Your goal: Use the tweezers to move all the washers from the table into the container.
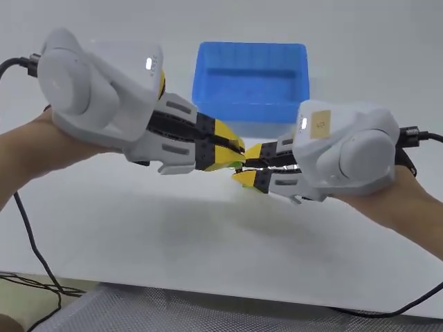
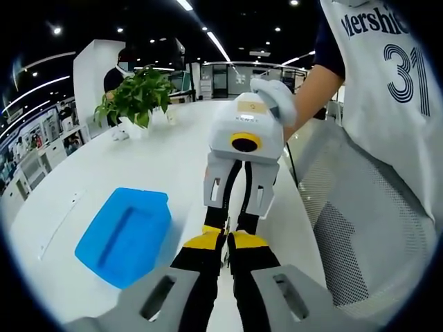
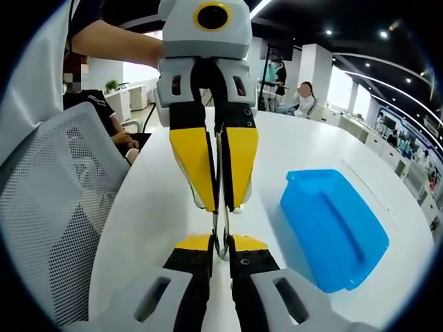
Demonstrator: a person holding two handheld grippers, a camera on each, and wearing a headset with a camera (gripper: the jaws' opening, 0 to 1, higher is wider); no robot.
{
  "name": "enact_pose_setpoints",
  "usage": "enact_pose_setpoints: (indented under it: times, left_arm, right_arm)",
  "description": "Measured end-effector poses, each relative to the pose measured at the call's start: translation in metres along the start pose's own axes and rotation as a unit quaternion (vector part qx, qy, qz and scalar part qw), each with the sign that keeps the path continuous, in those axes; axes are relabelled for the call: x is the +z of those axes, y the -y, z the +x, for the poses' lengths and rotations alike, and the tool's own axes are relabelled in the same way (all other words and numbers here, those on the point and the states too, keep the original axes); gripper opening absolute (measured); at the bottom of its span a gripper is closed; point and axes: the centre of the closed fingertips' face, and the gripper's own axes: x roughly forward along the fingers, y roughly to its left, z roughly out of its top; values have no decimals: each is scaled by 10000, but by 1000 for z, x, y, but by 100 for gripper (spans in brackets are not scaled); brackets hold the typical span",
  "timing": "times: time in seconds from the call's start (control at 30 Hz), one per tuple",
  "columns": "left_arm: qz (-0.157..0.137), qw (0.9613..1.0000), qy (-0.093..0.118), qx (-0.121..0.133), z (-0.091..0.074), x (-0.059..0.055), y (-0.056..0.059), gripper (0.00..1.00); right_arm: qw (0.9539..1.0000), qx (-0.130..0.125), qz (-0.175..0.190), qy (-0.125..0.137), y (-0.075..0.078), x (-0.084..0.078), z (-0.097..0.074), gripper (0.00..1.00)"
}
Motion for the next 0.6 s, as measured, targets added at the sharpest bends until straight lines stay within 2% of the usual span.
enact_pose_setpoints:
  times: [0.37, 0.6]
  left_arm:
    - [58, 10000, 13, 73, -6, 5, -1, 8]
    - [227, 9995, 113, 176, -14, 23, -8, 8]
  right_arm:
    - [9999, -71, -66, 32, 2, 8, -3, 10]
    - [9993, -286, -233, 91, 14, 24, -15, 10]
